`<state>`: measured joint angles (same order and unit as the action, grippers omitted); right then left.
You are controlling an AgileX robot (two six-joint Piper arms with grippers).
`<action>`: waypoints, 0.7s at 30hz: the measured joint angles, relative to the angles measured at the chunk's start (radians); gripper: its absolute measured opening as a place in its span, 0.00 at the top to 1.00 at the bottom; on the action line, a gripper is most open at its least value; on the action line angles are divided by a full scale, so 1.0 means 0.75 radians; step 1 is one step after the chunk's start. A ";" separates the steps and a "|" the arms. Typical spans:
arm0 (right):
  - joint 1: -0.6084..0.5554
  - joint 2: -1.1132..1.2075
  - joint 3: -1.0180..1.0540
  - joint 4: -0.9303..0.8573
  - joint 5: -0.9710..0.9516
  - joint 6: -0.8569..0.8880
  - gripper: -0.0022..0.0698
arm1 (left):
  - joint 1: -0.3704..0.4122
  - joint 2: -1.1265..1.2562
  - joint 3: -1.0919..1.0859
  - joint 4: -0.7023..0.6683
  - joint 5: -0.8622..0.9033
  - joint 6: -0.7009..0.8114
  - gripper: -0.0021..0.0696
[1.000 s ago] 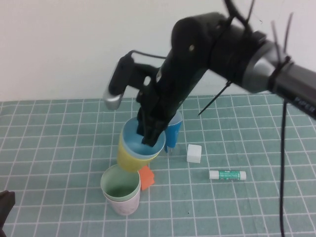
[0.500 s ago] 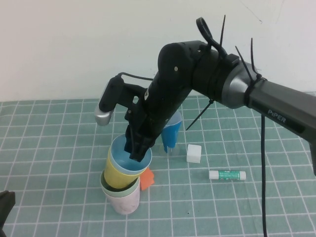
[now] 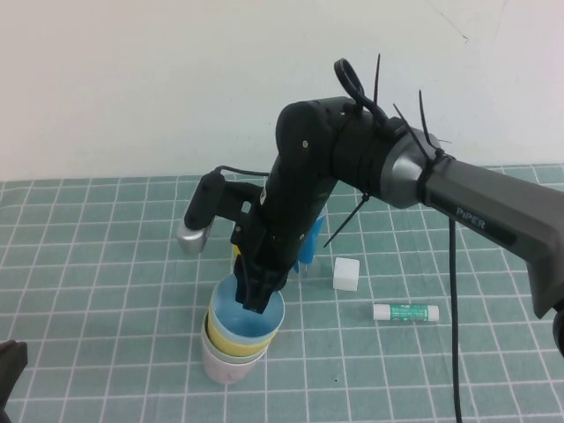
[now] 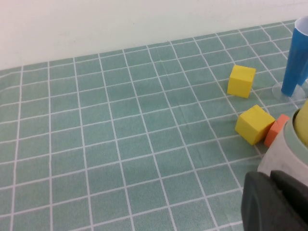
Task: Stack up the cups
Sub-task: Place the yellow cup on the green cup
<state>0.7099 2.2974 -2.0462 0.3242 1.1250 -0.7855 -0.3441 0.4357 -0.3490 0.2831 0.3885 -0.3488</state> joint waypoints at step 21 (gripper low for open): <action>0.000 0.002 -0.059 0.128 0.012 0.011 0.57 | 0.000 0.000 0.000 0.000 0.000 0.000 0.97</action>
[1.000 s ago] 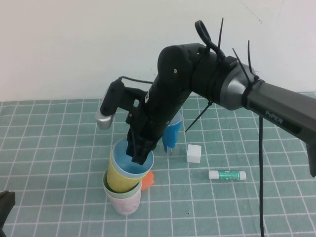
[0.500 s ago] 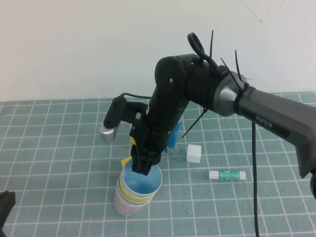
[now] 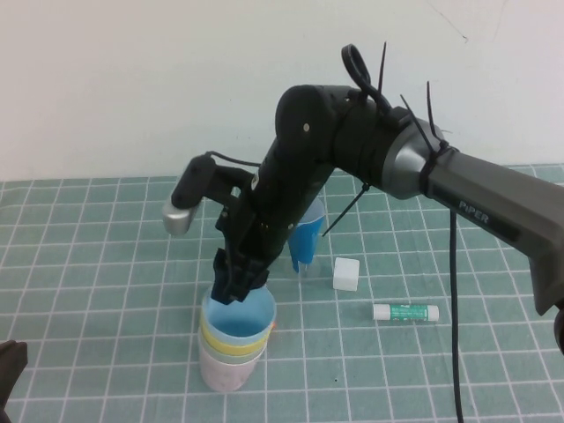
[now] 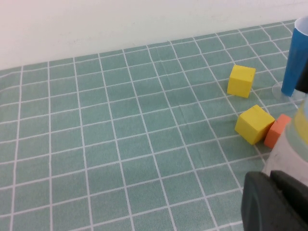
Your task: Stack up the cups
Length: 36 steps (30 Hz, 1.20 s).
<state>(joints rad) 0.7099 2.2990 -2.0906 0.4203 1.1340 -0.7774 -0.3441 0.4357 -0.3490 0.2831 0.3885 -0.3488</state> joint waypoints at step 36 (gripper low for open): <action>-0.125 -0.534 -0.032 -0.793 0.138 0.234 0.97 | 0.000 -0.158 0.000 -0.055 -0.005 0.000 0.97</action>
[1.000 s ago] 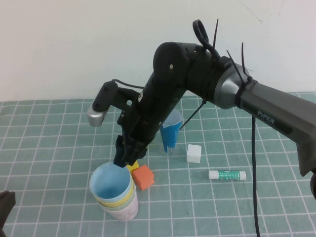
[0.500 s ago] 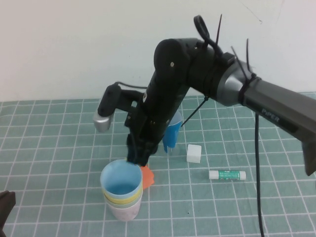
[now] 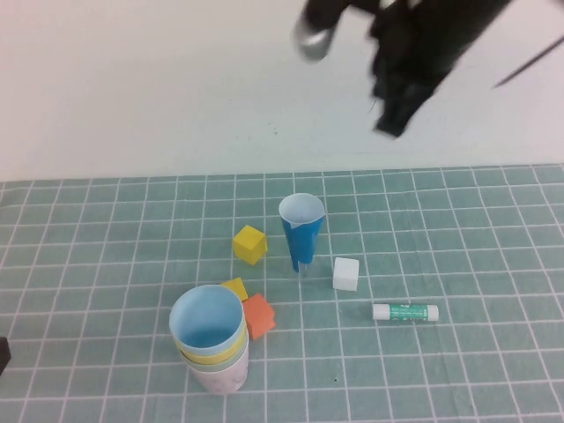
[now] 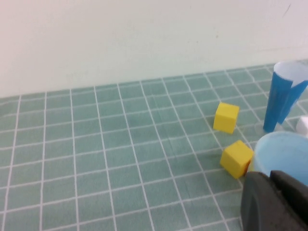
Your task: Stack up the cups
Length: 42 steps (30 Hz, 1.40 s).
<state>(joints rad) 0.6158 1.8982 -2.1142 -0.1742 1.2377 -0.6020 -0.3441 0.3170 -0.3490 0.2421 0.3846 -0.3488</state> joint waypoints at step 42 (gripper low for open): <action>-0.041 -2.514 2.391 -0.229 -0.824 0.803 0.97 | 0.000 -0.164 0.128 0.000 -0.181 0.000 0.97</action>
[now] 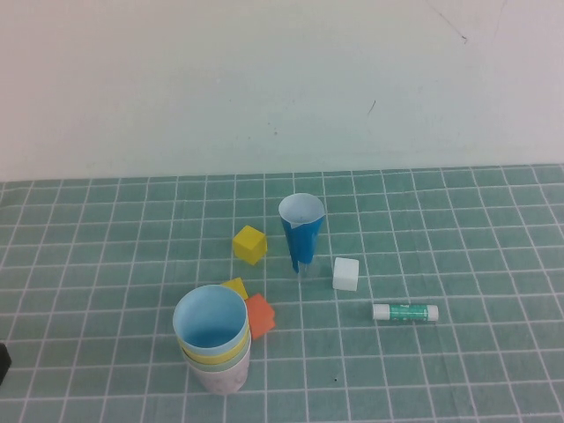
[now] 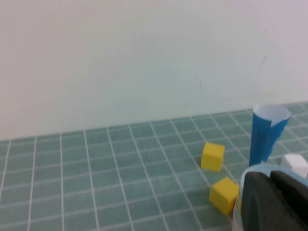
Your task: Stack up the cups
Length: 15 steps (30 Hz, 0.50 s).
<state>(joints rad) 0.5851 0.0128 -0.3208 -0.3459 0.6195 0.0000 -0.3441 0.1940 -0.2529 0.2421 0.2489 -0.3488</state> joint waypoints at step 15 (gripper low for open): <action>0.000 0.090 0.083 -0.570 -0.255 0.730 0.97 | 0.000 0.000 0.008 0.000 0.174 0.000 0.97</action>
<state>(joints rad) 0.5851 0.0799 -0.2585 -0.7735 0.4286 0.5472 -0.3441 0.1940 -0.2468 0.2421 0.3792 -0.3488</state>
